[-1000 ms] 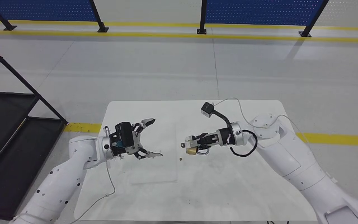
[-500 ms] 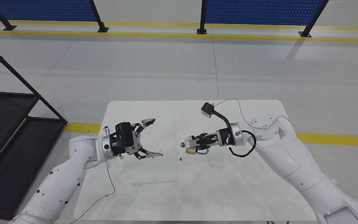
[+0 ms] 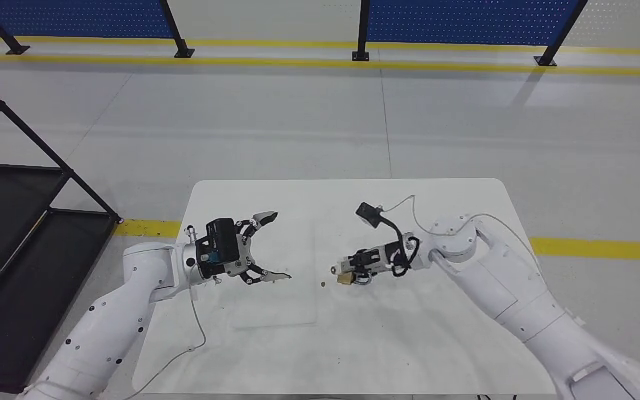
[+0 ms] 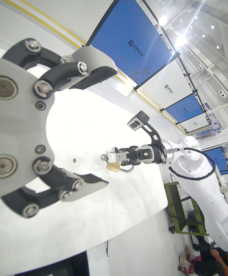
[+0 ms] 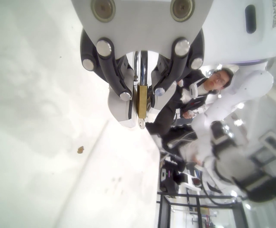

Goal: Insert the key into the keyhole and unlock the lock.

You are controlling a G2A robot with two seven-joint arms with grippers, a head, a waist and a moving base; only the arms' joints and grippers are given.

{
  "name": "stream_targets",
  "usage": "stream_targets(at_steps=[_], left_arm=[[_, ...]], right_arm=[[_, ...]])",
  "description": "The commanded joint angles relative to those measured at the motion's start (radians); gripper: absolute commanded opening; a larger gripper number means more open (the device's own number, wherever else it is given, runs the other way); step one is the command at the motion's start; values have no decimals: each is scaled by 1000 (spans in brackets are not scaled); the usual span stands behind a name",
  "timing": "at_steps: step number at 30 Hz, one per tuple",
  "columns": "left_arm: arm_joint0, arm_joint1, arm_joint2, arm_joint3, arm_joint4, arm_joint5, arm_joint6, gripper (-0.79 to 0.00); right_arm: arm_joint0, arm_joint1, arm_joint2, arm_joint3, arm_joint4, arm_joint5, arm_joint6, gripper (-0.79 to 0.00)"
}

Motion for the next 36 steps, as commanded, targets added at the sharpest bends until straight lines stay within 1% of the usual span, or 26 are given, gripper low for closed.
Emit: stream_targets(at_steps=[1,11,22,36], left_arm=[[0,0,0,0,0,0,0,0],[0,0,0,0,0,0,0,0],[0,0,0,0,0,0,0,0],[0,0,0,0,0,0,0,0]], right_arm=[[7,-12,-21,27,-14,28,-10,-785],[46,-67,-87,143,-74,92,-48,-785],[78,-118,-131,244,-128,137,-56,-785],[96,-174,-158,335,-165,144,-72,-785]])
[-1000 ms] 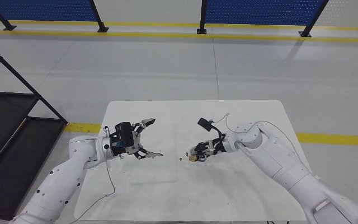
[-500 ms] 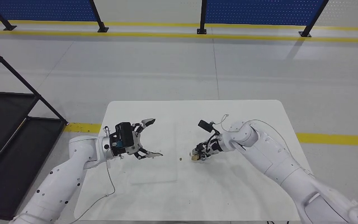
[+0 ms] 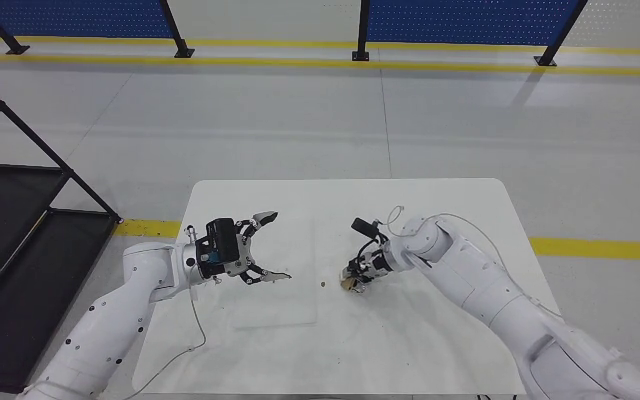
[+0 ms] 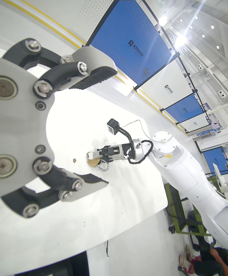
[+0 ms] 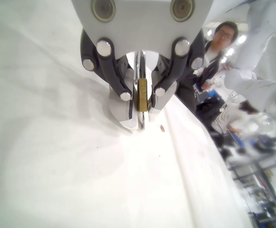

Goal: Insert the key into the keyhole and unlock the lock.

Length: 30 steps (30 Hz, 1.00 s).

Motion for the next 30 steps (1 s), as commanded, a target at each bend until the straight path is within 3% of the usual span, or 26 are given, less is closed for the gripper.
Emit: stream_targets(at_steps=[1,17,18,23,30], left_arm=[[0,0,0,0,0,0,0,0],[0,0,0,0,0,0,0,0],[0,0,0,0,0,0,0,0],[0,0,0,0,0,0,0,0],[0,0,0,0,0,0,0,0]], right_arm=[[1,-5,0,7,-7,-1,-3,-785],[-5,-18,31,25,-40,-18,-7,-785],[-6,-18,34,25,-42,-18,-7,-717],[-9,-19,46,24,-53,-20,-6,-594],[-17,-17,64,16,-68,-23,-6,-517]])
